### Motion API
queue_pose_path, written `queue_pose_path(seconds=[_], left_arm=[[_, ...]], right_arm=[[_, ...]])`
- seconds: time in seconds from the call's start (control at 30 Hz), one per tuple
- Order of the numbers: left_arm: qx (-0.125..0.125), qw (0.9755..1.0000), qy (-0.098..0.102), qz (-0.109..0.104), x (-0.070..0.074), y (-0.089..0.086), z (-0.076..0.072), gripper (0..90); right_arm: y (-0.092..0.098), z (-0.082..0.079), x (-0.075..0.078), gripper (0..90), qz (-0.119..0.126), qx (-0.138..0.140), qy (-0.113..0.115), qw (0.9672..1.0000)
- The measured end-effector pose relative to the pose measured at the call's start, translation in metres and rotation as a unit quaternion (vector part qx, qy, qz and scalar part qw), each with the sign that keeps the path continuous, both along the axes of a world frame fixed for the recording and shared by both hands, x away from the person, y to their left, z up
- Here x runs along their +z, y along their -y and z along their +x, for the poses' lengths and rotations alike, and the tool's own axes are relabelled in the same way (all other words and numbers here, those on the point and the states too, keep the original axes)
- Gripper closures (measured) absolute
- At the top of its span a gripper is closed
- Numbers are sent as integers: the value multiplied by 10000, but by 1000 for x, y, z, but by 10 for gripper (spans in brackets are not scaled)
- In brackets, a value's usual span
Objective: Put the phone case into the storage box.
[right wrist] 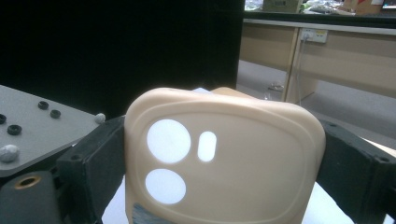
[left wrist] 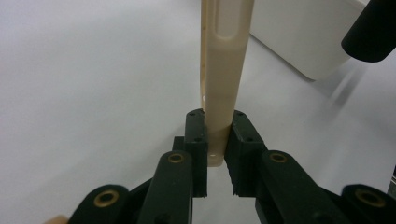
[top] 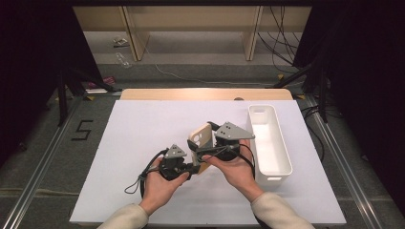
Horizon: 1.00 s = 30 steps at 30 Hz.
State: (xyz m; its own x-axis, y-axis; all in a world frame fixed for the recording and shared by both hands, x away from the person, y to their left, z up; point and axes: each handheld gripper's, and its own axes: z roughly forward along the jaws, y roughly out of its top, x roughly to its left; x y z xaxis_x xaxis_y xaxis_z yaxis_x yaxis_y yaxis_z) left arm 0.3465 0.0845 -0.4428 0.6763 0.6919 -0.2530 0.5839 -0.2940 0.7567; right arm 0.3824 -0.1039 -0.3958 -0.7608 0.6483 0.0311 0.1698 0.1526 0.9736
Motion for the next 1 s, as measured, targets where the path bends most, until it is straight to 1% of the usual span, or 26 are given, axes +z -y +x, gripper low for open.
queue_pose_path(seconds=[0.33, 0.4, 0.5, 0.53, 0.57, 0.6, 0.63, 0.67, 0.7, 0.77, 0.83, 0.9, 1.0], left_arm=[[-69, 9999, 125, 35, 1, 0, -1, 778], [-117, 9998, 166, 75, 1, -1, -1, 755], [-191, 9996, 186, -13, 0, -2, -1, 640], [-241, 9994, 228, -25, 0, -2, -1, 603], [-289, 9991, 309, 3, 0, -2, -1, 562], [-317, 9986, 421, 51, 0, -3, -1, 508], [-343, 9981, 506, 93, 0, -3, -1, 441], [-353, 9977, 569, 130, 1, -4, -1, 394], [-343, 9974, 616, 157, 2, -5, -1, 349], [-357, 9972, 637, 149, 3, -9, -1, 257], [-388, 9974, 605, 113, 5, -13, -1, 202], [-493, 9969, 606, 95, 6, -17, -2, 162], [-592, 9959, 681, 93, 8, -21, -4, 144]], right_arm=[[1, -1, 3, 113, 33, -20, -5, 10000], [2, -1, 4, 114, 47, -37, 30, 10000], [4, 0, 5, 114, 78, -75, 64, 9999], [4, 0, 6, 114, 85, -85, 76, 9999], [5, 0, 6, 114, 102, -84, 77, 9999], [6, 0, 7, 114, 111, -94, 79, 9999], [6, 0, 7, 114, 112, -98, 88, 9999], [7, 0, 8, 114, 119, -104, 95, 9998], [7, 0, 8, 114, 124, -110, 97, 9998], [8, 0, 8, 114, 128, -121, 85, 9998], [9, 1, 8, 114, 135, -137, 94, 9998], [9, 1, 9, 114, 143, -142, 90, 9998], [11, 1, 10, 114, 166, -172, 111, 9997]])
